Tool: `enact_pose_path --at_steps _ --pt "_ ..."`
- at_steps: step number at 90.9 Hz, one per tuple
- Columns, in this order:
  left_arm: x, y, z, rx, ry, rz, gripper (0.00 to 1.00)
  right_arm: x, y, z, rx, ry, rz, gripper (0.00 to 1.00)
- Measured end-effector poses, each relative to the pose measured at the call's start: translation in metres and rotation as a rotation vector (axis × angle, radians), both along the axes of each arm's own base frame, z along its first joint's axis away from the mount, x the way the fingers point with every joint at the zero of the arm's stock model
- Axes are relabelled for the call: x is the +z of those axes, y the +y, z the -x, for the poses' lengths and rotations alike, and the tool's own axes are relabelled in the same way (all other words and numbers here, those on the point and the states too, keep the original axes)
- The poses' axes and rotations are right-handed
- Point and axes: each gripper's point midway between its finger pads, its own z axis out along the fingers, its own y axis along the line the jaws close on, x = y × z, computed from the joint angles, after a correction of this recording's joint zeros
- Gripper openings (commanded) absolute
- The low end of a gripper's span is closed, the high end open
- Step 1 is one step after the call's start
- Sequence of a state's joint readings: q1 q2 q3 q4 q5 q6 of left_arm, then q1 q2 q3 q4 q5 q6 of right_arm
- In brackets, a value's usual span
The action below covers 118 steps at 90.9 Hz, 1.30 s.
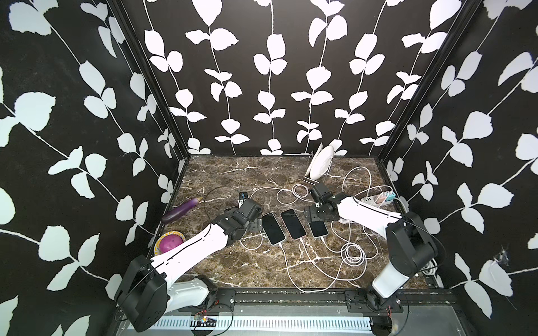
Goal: Unplug the charging cable from the phone
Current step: Pick up the phone at the center of the board.
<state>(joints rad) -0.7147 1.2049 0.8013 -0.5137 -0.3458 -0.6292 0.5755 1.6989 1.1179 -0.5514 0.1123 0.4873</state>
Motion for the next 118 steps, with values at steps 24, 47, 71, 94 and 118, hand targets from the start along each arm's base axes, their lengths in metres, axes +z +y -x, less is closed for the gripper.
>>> enact_pose_path --at_steps 24,47,71,94,118 --pt "0.000 -0.014 0.002 -0.028 0.005 0.070 0.92 -0.018 0.000 -0.002 0.028 0.037 0.038 0.97" --pt "-0.008 -0.023 0.006 -0.045 0.016 0.115 0.92 -0.021 0.000 -0.002 0.048 0.037 0.041 0.97" --pt "-0.011 -0.028 0.010 -0.049 0.021 0.129 0.86 -0.024 0.001 -0.001 0.068 0.047 0.037 0.94" --pt "-0.019 -0.036 0.013 -0.073 0.041 0.119 0.84 -0.036 -0.003 0.005 0.069 0.070 0.055 0.93" --pt "-0.019 -0.049 0.014 -0.104 0.048 0.116 0.83 -0.040 -0.003 0.002 0.065 0.070 0.052 0.85"
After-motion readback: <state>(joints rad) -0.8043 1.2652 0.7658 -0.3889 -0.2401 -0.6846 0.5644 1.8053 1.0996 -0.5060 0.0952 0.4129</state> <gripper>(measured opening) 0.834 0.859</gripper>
